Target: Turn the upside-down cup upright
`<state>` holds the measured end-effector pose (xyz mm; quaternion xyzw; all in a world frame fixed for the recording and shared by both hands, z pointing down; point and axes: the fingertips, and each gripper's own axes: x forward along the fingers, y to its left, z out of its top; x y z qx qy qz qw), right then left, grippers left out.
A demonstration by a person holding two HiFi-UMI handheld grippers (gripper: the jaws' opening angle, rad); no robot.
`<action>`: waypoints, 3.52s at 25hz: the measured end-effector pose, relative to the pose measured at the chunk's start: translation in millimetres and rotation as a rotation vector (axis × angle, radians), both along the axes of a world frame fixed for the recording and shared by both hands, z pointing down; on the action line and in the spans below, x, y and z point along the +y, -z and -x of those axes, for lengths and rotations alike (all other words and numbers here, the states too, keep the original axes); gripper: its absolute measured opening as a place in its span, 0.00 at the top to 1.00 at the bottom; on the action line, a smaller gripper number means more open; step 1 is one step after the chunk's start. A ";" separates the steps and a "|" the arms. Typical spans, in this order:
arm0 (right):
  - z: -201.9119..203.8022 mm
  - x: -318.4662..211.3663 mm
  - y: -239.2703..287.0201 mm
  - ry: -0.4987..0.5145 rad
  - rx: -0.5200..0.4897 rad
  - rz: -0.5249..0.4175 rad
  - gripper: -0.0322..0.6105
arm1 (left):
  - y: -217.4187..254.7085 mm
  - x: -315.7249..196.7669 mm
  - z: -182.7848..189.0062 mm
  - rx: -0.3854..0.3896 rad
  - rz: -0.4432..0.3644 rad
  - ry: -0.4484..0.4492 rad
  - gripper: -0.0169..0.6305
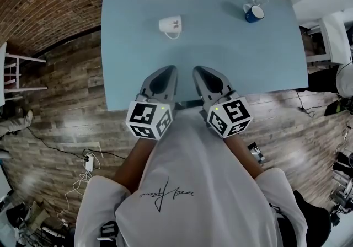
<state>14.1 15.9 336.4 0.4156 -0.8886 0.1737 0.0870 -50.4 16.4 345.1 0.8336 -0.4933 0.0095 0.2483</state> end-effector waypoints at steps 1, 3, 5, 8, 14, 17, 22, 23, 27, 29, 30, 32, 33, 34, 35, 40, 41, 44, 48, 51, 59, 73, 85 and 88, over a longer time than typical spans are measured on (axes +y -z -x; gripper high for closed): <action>0.5 -2.1 -0.3 0.001 0.000 -0.001 0.91 | -0.2 -1.8 0.4 -0.002 0.000 0.001 0.96; 2.7 -7.6 -0.3 0.008 -0.002 -0.006 0.91 | 0.8 -6.8 2.8 -0.007 -0.005 0.005 0.96; 5.2 -14.0 0.3 0.016 -0.006 -0.013 0.91 | 2.8 -11.4 6.2 -0.013 -0.015 0.013 0.96; 6.9 -25.4 1.9 0.025 -0.011 -0.024 0.91 | 3.5 -20.5 9.6 -0.018 -0.024 0.025 0.96; 12.1 -42.9 1.8 0.042 -0.024 -0.019 0.91 | 7.1 -40.7 18.1 -0.020 -0.041 0.047 0.96; 13.3 -48.9 0.4 0.052 -0.027 -0.013 0.91 | 6.5 -49.0 19.3 -0.017 -0.042 0.054 0.96; 14.6 -61.7 -1.6 0.060 -0.029 -0.007 0.91 | 4.4 -62.9 18.0 -0.018 -0.037 0.053 0.96; 15.6 -63.9 -1.9 0.063 -0.029 -0.006 0.91 | 3.8 -65.2 18.5 -0.018 -0.034 0.054 0.96; 18.9 -72.1 -5.1 0.070 -0.029 0.002 0.91 | 0.1 -73.1 19.9 -0.022 -0.021 0.053 0.96; 18.5 -75.6 -6.8 0.069 -0.034 0.010 0.91 | -1.9 -76.9 19.9 -0.028 -0.013 0.051 0.96; 17.8 -76.9 -7.6 0.067 -0.037 0.016 0.91 | -2.9 -78.4 20.0 -0.032 -0.009 0.051 0.96; 16.2 -78.9 -9.1 0.063 -0.041 0.027 0.91 | -4.7 -80.3 20.9 -0.037 0.002 0.052 0.96; 15.7 -80.0 -10.0 0.060 -0.042 0.031 0.91 | -5.8 -81.0 21.7 -0.039 0.008 0.053 0.96; 15.3 -81.4 -11.0 0.058 -0.042 0.036 0.91 | -7.1 -81.8 22.7 -0.042 0.014 0.054 0.96; 15.1 -83.0 -12.2 0.057 -0.043 0.040 0.91 | -8.8 -82.8 23.5 -0.044 0.020 0.055 0.96; 16.8 -90.4 -21.1 0.066 -0.042 0.060 0.91 | -18.6 -87.4 24.1 -0.049 0.049 0.056 0.96; 16.9 -92.3 -22.2 0.069 -0.041 0.062 0.91 | -19.7 -89.0 23.3 -0.051 0.052 0.054 0.96; 16.2 -98.7 -25.4 0.069 -0.040 0.067 0.91 | -24.3 -94.8 21.7 -0.058 0.061 0.050 0.96; 15.2 -105.0 -31.9 0.057 -0.040 0.085 0.91 | -30.7 -100.4 22.7 -0.064 0.079 0.039 0.96; 13.0 -110.2 -37.1 0.049 -0.045 0.102 0.91 | -34.7 -103.9 21.2 -0.068 0.091 0.029 0.96; 8.7 -122.0 -50.8 0.040 -0.050 0.138 0.91 | -46.4 -113.6 18.1 -0.082 0.119 0.018 0.96; 13.3 -135.5 -71.0 0.070 -0.065 0.210 0.91 | -63.7 -129.6 30.7 -0.113 0.155 0.029 0.96; 18.6 -149.8 -88.7 0.099 -0.053 0.245 0.91 | -76.9 -140.9 30.1 -0.125 0.183 0.041 0.96; 21.3 -151.4 -95.6 0.112 -0.050 0.261 0.91 | -80.6 -142.2 33.5 -0.129 0.193 0.047 0.96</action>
